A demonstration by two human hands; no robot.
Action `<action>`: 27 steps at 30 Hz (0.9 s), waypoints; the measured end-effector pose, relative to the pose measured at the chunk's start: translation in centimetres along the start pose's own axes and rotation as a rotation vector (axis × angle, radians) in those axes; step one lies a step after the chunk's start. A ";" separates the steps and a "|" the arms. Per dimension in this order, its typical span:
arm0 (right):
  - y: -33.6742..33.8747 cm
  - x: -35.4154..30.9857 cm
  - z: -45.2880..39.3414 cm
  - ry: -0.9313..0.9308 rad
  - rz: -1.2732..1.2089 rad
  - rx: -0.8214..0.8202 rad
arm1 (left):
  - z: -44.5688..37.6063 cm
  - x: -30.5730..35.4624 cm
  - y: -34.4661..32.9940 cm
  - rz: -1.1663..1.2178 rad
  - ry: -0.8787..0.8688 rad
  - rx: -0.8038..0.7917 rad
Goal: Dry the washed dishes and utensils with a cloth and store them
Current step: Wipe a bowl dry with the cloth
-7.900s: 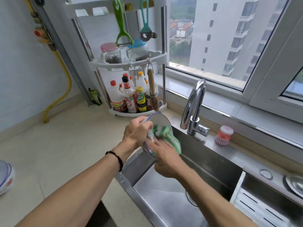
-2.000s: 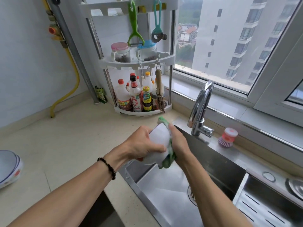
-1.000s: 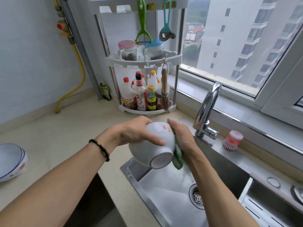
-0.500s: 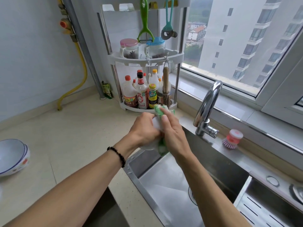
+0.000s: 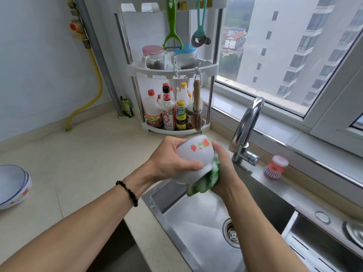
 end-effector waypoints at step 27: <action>-3.4 -3.4 3.0 0.532 0.538 0.232 | -1.6 -0.6 0.7 -0.301 0.060 -0.004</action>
Point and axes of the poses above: each hand's wrist, its own z-axis away from the middle knuckle, its own y-axis out of the back of the hand, x = y × z, the point moved 10 cm from there along -z, towards the middle knuckle, and after that the axes turned 14 degrees about -y, right-handed, at the moved point
